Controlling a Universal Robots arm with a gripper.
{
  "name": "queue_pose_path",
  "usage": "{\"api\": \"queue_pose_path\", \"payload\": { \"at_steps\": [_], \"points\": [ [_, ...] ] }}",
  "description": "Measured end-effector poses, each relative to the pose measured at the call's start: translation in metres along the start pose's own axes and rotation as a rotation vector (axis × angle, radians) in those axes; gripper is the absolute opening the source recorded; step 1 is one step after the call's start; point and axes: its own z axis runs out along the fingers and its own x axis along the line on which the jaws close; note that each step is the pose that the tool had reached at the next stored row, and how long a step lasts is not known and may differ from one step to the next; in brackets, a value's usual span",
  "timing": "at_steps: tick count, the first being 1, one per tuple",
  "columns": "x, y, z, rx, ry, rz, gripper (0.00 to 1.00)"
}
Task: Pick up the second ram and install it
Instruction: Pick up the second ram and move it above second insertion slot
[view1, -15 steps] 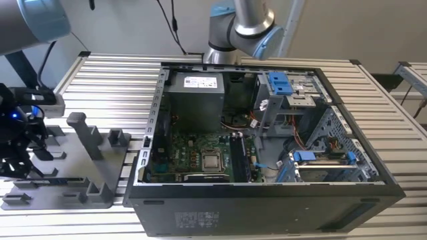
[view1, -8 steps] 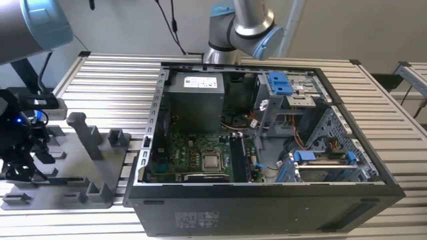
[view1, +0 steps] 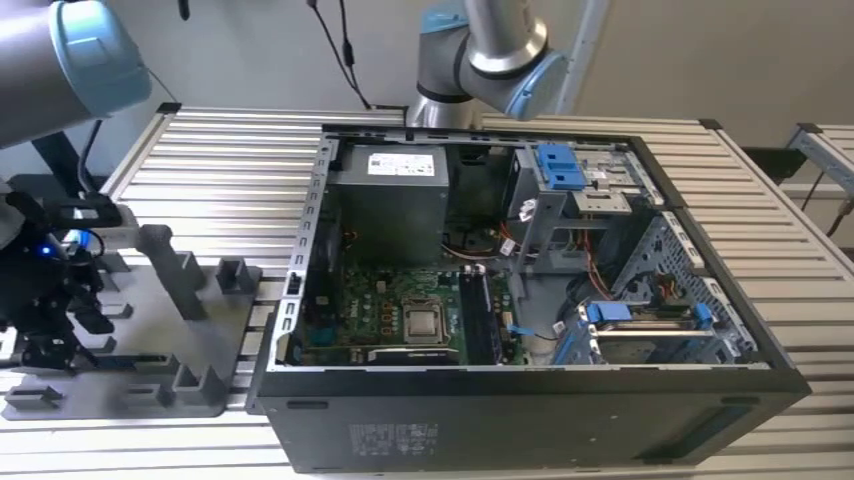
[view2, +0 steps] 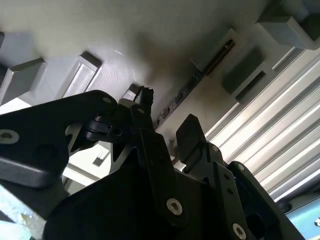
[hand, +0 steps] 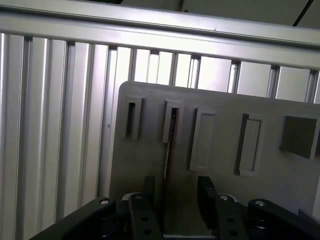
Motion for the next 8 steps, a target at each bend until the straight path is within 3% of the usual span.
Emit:
{"api": "queue_pose_path", "payload": {
  "at_steps": [8],
  "points": [
    [0.0003,0.0008,0.0133,-0.0028,-0.0003,0.001,0.48]
  ]
}}
